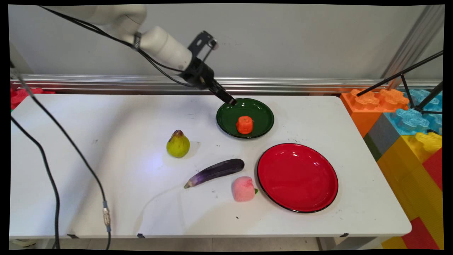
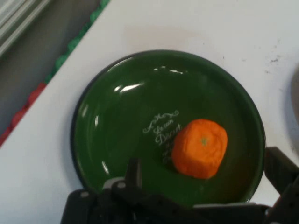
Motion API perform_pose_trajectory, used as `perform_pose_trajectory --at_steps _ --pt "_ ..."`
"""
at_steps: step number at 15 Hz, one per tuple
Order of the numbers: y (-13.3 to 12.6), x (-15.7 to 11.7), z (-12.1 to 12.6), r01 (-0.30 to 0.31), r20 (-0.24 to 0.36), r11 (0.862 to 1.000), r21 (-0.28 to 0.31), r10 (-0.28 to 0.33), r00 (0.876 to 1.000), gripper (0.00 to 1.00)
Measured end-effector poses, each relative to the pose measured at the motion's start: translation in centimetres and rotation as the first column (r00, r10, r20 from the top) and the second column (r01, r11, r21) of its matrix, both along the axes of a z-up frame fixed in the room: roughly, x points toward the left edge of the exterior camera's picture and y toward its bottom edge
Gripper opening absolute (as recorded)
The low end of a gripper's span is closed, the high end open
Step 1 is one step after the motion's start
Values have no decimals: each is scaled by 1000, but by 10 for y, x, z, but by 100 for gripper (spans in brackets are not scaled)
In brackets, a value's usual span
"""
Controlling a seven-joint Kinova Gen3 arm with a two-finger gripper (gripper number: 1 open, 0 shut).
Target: Pick up the mandarin from the green plate
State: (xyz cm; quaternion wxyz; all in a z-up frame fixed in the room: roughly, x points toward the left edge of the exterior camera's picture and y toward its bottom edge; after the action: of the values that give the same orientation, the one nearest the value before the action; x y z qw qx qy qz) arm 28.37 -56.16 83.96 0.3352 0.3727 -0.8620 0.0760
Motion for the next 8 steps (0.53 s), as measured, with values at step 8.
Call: perform_pose_trajectory --at_steps 8 --pt "-9 -22 -56 58 -8 998 15 -58 998 100"
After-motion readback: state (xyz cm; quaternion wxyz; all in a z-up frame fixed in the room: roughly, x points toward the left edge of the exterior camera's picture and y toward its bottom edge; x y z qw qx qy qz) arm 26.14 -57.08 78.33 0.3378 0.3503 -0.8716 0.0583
